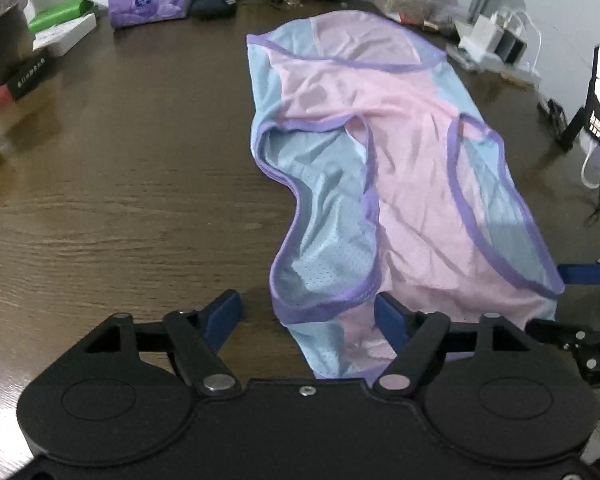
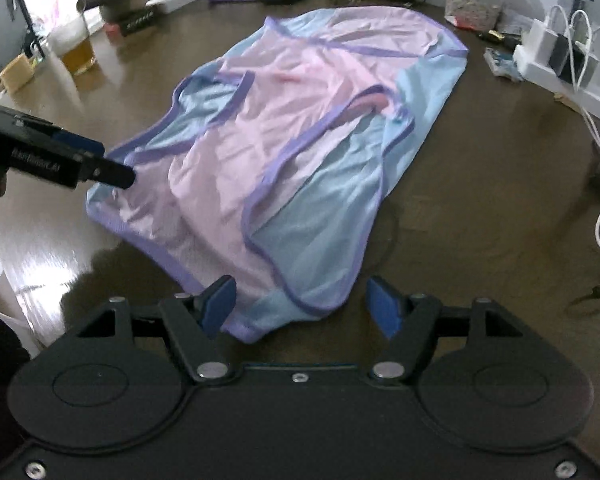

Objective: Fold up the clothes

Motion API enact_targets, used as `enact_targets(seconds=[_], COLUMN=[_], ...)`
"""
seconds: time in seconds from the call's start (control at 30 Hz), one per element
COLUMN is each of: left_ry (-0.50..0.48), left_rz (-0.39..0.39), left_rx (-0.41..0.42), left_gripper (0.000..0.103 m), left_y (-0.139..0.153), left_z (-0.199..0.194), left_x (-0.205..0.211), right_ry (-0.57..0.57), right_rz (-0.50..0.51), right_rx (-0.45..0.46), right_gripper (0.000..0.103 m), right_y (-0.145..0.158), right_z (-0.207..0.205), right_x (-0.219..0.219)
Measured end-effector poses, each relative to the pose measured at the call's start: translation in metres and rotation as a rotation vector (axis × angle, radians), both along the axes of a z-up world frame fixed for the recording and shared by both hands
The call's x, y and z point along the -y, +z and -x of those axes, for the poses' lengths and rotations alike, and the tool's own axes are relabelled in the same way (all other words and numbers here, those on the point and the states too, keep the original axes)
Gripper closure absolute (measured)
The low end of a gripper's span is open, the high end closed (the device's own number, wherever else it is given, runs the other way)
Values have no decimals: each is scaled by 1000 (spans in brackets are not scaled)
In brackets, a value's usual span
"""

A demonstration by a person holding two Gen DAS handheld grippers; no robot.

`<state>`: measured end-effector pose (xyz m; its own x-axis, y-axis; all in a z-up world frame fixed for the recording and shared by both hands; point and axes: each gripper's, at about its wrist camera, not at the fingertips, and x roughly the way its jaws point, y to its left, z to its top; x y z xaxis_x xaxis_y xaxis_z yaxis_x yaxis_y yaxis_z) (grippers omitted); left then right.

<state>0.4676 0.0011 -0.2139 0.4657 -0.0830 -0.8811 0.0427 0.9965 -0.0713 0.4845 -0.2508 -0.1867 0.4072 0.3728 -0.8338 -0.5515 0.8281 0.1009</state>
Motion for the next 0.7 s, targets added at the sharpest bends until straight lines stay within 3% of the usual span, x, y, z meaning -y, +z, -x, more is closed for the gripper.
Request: enact_targets(seconds=[0.13,0.2,0.27,0.43,0.5,0.6,0.7], left_ry=[-17,-32,-59,-37,-41,-47,-45], left_rz=[-28,-43,-18,21,72,58,17], left_rx=[-1,4,24,-11,-26,-28,-26], left_gripper=[30,38,94,93,92,88,61], left_y=[-1,-1,2,3,4,4,6], left_z=[-1,1,6,9,11,14,13], left_x=[9,12,16,13,12,11,12], right_ry=[2,1,-11,-35,-31,-22,-16], right_rz=[22,34,36,22,12,7,20], right_rx=[10,17,14,31,24,10,-2], right_gripper=[27,24,20,20,20,20,20], right_y=[-1,-2,-2,2,4,3,-1], right_z=[5,6,5,4,3,3,2], right_x=[-3,-5,-4,0,0,-3,-7])
